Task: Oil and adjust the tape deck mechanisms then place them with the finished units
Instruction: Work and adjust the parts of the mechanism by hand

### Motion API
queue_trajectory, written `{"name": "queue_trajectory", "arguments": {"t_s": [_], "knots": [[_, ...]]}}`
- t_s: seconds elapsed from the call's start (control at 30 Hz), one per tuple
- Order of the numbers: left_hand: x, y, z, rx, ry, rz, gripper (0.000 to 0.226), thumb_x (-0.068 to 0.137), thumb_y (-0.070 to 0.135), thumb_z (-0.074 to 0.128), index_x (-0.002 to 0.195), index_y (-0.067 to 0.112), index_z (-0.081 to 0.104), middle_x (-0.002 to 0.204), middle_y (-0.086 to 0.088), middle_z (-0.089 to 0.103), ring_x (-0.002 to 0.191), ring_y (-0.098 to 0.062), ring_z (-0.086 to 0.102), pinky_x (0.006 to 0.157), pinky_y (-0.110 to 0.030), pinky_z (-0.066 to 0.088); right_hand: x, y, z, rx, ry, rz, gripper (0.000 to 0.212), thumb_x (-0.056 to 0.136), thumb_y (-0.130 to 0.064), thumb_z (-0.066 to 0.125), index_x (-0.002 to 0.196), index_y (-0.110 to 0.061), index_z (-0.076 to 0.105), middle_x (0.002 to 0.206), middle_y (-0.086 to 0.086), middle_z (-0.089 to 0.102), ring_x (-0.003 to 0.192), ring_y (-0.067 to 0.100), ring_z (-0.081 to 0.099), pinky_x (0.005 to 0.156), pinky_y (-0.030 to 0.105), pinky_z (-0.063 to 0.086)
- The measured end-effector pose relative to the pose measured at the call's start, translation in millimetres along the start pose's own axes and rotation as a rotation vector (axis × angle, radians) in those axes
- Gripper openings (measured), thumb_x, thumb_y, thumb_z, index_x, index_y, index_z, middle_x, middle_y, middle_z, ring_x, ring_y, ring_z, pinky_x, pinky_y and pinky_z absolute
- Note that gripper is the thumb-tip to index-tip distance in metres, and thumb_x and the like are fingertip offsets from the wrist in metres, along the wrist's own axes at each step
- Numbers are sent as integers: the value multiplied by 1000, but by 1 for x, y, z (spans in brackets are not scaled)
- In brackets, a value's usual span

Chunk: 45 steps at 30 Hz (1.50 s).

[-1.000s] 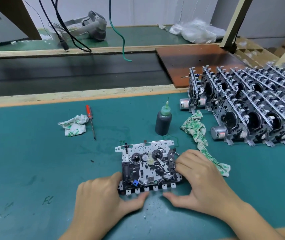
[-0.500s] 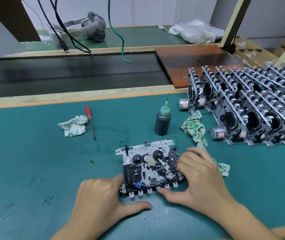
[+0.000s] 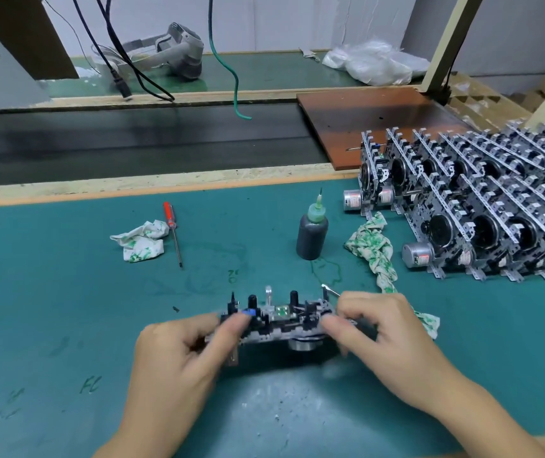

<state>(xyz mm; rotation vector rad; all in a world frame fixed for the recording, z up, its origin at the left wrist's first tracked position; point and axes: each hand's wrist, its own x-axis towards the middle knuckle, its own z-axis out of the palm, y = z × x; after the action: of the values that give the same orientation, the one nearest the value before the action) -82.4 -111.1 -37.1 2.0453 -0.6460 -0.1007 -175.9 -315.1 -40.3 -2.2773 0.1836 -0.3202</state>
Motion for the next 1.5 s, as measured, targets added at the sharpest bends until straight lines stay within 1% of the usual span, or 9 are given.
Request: {"name": "queue_trajectory", "arguments": {"t_s": [0.2,0.3,0.63,0.8,0.9,1.0,1.1,1.3,1.5], "knots": [[9,8,3,-34,14,-152,75,63,80,37,41,10,21,35,-1,21,39,-15,20,45,-28,22,12,-13,-2,214,-91,294,68,64,-77,48,43,-13,44,48,13,50,50,15,40,59,33,33],[11,5,3,37,11,-146,77,64,82,35,44,9,21,39,1,17,43,-15,19,48,-31,20,16,-13,-2,140,-103,344,74,57,-83,47,45,-10,43,44,5,44,46,11,33,50,23,25],[23,2,-1,118,-35,-157,77,65,84,30,43,11,21,40,1,16,43,-16,19,54,-32,28,25,-12,-3,299,-213,449,68,55,-81,58,40,-16,41,38,-5,44,54,18,45,68,36,33],[23,7,-5,360,-47,-162,80,67,83,17,45,7,30,38,-2,26,42,-24,30,50,-37,36,26,-13,-9,67,-219,435,81,51,-93,45,53,-12,38,48,1,44,46,7,47,61,31,32],[23,14,-11,678,121,8,68,76,78,18,52,22,47,46,7,48,49,-19,47,44,-24,30,25,-4,-17,-177,-195,288,75,45,-99,39,78,-33,47,66,-11,53,60,3,49,59,27,37],[27,20,-9,456,110,246,40,81,66,41,80,33,63,79,18,60,76,-6,53,59,-31,45,25,2,-13,55,-205,45,46,64,-63,70,104,-48,54,96,-19,59,94,4,57,80,23,46],[35,24,0,103,-125,320,26,79,58,53,93,42,68,96,22,64,96,2,56,83,-17,40,29,6,-8,214,-158,-22,34,71,-30,79,100,-38,65,99,-12,67,95,11,61,85,20,46],[39,21,14,-28,-151,283,11,77,41,68,85,39,74,101,22,63,94,-2,57,74,-7,37,33,10,-5,231,-139,37,35,66,-20,85,90,-38,67,89,-12,65,86,6,60,80,14,43],[40,18,15,-34,-158,314,17,79,42,62,88,37,76,105,17,62,99,-3,52,81,-8,35,34,10,-1,286,-151,11,33,66,-23,81,94,-31,68,91,-9,65,92,14,60,88,29,46]]}}
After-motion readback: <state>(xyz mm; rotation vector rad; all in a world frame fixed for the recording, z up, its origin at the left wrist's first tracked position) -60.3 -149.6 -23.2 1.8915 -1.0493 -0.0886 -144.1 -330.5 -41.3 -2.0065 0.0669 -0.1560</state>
